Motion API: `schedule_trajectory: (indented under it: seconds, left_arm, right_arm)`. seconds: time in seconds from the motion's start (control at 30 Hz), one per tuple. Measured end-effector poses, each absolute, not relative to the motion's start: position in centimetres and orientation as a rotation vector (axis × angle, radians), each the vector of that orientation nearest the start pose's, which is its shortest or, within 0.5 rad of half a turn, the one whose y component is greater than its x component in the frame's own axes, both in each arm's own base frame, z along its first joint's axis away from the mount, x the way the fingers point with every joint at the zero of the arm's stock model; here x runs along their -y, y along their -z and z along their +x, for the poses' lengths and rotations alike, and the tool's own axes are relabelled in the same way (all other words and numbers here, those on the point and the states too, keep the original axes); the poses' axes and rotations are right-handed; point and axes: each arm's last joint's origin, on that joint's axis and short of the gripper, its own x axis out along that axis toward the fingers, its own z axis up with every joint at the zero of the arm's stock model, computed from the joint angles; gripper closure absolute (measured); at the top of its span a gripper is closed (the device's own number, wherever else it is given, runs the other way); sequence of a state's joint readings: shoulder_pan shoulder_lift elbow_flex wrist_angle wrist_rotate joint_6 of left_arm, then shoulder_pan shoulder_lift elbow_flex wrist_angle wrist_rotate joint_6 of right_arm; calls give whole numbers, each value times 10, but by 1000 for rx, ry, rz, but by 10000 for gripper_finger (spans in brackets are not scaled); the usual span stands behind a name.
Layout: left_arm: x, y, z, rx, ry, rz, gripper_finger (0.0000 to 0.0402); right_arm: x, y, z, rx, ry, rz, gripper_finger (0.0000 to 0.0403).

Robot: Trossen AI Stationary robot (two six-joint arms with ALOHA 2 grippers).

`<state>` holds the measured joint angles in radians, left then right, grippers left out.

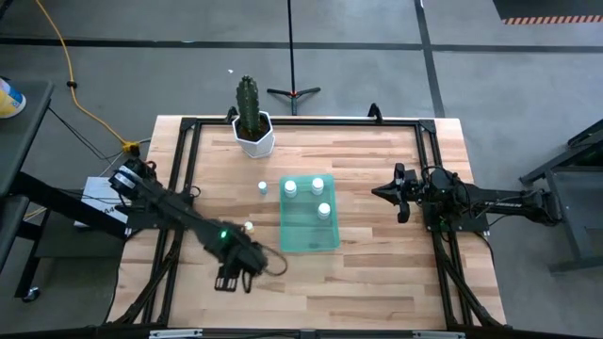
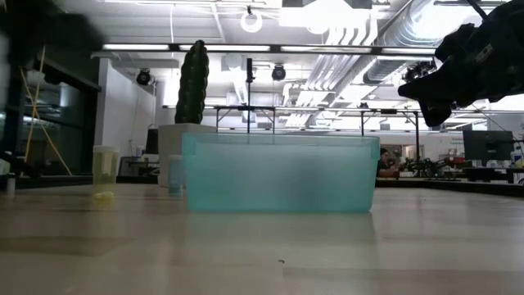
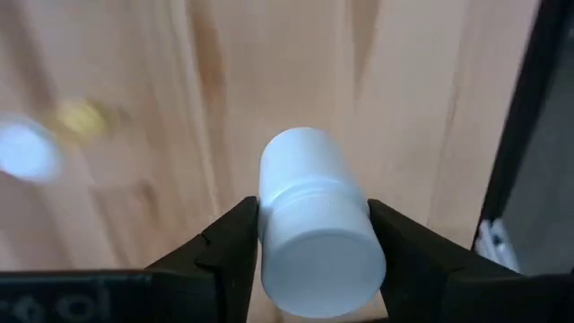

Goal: Pick and place pill bottles into a basket
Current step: Put the white pill bottle into the green bin

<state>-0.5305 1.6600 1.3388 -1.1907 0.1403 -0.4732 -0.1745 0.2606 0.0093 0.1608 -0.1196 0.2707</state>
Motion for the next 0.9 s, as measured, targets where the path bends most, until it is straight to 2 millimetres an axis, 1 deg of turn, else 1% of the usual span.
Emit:
schedule_trajectory:
  seconds: [0.13,0.23,0.33,0.47,0.57,0.63,0.73,0.9]
  left_arm:
    - [131,-276,280,-1474,153,-47,183]
    - [108,-291,295,-1397,127,-32,182]
    - [82,-299,307,-1335,96,-26,182]
    - [52,-303,321,-1247,69,-32,182]
    - [36,-305,329,-1191,62,-6,182]
    - [28,-301,336,-1168,60,7,182]
    - [19,-290,344,-1200,55,22,182]
    - [10,-269,354,-1268,56,34,181]
  right_arm:
    - [16,-160,112,-81,66,283,402]
    - [16,-160,112,-82,66,283,402]
    - [16,-160,112,-82,67,284,402]
    - [16,-160,112,-82,67,284,401]
    - [16,-160,112,-82,66,284,402]
    - [16,-160,112,-82,67,285,402]
    - [16,-160,112,-85,67,285,401]
    - [16,-158,112,-98,69,288,401]
